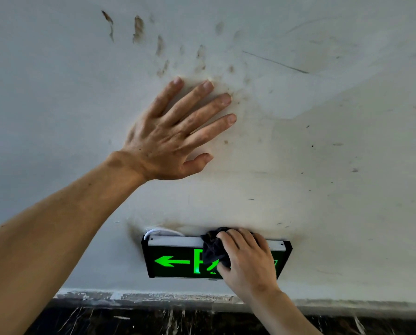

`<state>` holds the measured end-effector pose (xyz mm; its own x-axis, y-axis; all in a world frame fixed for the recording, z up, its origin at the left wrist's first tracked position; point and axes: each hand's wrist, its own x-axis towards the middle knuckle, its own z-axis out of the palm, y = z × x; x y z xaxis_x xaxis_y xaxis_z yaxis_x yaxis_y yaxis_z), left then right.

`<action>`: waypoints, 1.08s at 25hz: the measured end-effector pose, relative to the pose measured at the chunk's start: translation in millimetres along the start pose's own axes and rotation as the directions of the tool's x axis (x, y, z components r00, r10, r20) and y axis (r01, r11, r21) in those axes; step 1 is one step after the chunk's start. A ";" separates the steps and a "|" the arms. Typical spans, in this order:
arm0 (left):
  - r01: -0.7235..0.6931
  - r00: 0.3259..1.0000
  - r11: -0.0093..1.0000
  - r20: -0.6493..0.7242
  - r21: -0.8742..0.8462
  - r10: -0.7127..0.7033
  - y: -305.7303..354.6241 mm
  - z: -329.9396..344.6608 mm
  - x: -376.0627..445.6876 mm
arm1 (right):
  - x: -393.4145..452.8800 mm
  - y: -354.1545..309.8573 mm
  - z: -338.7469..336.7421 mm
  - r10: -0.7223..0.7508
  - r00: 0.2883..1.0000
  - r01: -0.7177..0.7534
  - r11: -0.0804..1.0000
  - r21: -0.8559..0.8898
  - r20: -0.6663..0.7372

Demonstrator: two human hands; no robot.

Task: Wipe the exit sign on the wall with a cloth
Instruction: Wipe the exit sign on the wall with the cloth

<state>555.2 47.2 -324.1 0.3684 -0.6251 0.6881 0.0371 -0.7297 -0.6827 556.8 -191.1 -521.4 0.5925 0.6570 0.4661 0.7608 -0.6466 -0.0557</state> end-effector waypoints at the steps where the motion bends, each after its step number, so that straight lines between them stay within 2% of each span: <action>1: 0.000 1.000 1.000 -0.002 0.003 0.000 -0.1 0.0 0.1 | -4.0 10.1 -1.3 0.003 1.000 -0.003 1.000 -0.003 -0.010; 8: -0.001 1.000 1.000 -0.015 0.011 0.002 -0.2 1.4 -0.3 | -21.3 58.6 -11.6 0.067 0.995 -0.062 0.995 0.073 -0.067; 13: 0.003 1.000 1.000 -0.021 0.006 -0.003 0.7 2.6 0.0 | -19.0 55.3 -15.4 0.133 0.991 -0.129 0.985 0.111 -0.025; 21: 0.002 1.000 1.000 -0.025 0.015 -0.001 1.4 3.3 0.0 | -30.9 47.1 -14.7 0.208 0.976 -0.199 0.973 0.120 -0.060; 27: -0.001 1.000 0.999 -0.015 0.039 0.001 1.8 3.3 -0.4 | -88.3 29.4 1.8 0.287 0.957 -0.286 0.918 0.274 0.036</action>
<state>558.2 47.1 -326.4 0.3544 -0.6300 0.6910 0.0730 -0.7181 -0.6921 527.3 -267.4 -565.7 0.7951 0.4573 0.3984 0.6019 -0.6752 -0.4264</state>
